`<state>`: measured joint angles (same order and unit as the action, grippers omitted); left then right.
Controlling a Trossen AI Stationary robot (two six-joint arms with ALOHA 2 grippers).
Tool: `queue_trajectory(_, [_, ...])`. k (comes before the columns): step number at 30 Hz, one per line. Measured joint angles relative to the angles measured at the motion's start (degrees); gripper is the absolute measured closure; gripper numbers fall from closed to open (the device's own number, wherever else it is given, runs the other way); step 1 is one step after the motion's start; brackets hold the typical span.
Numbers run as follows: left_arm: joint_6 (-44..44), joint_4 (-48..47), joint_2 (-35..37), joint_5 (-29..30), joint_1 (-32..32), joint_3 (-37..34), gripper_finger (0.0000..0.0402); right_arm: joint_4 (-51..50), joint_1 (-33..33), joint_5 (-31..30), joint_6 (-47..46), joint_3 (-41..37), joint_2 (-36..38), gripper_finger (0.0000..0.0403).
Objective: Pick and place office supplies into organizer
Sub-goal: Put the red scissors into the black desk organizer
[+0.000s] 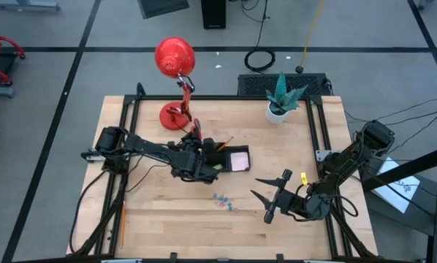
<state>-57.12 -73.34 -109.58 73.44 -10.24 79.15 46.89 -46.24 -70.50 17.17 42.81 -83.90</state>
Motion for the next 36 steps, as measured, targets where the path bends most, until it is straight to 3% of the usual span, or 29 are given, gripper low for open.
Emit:
queue_trajectory(15, [0.0, 0.1, 4.8, 0.1, 0.4, 2.2, 0.0387, 0.0, 0.0, -0.1, 0.0, 0.0, 0.0, 0.0222])
queue_trajectory(26, [-1.2, 1.2, 4.6, -2.5, -0.8, 0.2, 0.0388, 0.9, 0.0, -0.2, 0.0, 0.0, 0.0, 0.0222])
queue_trajectory(31, [-1.8, 2.9, 4.6, -7.0, -1.9, 0.2, 0.0388, 0.9, 0.0, -0.2, 0.0, 0.0, 0.0, 0.0222])
queue_trajectory(36, [-3.4, 6.6, 4.6, -6.0, -2.0, 0.2, 0.0388, 0.9, 0.0, -0.2, 0.0, 0.0, 0.0, 0.0222])
